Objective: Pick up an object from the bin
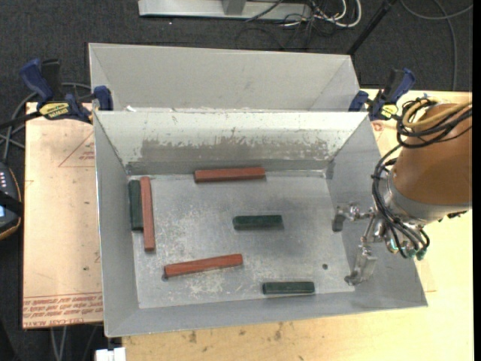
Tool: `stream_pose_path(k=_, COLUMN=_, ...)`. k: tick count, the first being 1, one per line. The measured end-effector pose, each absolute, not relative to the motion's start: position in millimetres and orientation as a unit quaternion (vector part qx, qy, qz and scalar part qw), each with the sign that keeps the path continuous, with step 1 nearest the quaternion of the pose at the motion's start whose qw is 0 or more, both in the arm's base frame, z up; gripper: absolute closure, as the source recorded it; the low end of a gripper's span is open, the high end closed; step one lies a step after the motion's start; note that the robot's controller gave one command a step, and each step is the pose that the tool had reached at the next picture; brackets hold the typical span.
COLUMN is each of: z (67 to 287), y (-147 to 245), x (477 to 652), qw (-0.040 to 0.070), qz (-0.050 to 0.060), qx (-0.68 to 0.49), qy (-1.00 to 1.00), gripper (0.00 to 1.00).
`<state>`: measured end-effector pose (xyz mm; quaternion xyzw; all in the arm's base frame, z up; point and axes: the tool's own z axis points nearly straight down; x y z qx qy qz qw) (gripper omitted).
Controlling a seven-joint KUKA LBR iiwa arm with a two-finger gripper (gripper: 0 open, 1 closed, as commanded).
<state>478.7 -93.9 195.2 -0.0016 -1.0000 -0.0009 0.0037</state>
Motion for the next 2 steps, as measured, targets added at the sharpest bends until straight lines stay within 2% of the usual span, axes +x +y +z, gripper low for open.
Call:
stream_pose_path(k=1, z=109, y=-20, x=490.0, qw=0.003, qz=-0.002, qx=0.064, qy=-0.998, gripper=0.0)
stream_pose_path(k=2, z=103, y=10, x=493.8, qw=0.0, qz=-0.001, qx=-0.065, qy=-0.998, gripper=0.0)
